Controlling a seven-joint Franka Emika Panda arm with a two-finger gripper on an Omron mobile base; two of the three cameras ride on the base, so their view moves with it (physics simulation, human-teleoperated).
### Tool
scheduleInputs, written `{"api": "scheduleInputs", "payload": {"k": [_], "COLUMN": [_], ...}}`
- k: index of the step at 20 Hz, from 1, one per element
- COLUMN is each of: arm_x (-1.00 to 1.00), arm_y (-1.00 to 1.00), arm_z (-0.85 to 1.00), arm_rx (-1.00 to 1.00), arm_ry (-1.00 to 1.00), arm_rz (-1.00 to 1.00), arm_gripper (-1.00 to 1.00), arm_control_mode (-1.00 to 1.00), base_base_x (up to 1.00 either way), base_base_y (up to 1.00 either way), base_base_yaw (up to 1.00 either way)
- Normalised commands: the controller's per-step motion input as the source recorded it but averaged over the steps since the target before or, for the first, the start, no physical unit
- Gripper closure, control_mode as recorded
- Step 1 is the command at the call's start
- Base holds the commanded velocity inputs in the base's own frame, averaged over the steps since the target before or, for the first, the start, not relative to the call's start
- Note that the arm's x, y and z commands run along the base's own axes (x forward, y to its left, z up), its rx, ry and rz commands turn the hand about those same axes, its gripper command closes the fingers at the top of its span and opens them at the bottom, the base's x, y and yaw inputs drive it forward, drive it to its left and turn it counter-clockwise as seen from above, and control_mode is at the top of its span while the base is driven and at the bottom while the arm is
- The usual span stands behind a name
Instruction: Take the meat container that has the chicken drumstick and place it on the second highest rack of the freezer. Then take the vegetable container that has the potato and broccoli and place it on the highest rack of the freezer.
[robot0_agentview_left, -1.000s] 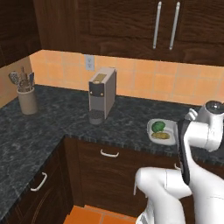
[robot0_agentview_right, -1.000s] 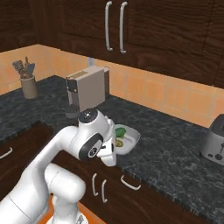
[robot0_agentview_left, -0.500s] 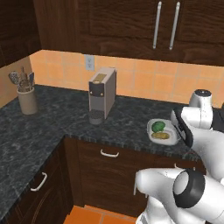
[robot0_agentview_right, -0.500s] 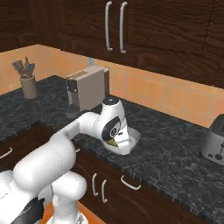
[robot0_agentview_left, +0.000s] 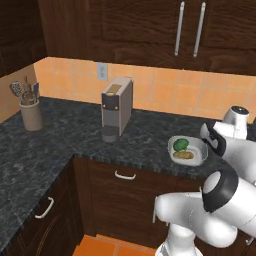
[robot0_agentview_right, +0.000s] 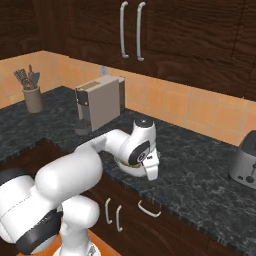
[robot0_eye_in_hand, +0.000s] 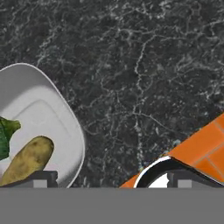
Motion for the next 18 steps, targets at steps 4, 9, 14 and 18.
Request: {"api": "scheduleInputs", "payload": {"k": [4,9,14,18], "arm_x": [0.32,0.28,0.22,0.15], "arm_y": [0.32,0.01,0.01,0.08], "arm_z": [-0.53,-0.3,-0.38,-0.29], "arm_rx": [0.0,0.0,0.0,0.0], "arm_ry": [0.0,0.02,0.05,0.06], "arm_rz": [0.23,0.06,0.0,0.0], "arm_gripper": [-1.0,-1.0,-1.0,-1.0], "arm_control_mode": [-1.0,-1.0,-1.0,-1.0], "base_base_x": [0.0,0.0,0.0,0.0], "base_base_y": [0.0,0.0,0.0,0.0], "base_base_yaw": [0.0,0.0,0.0,0.0]}}
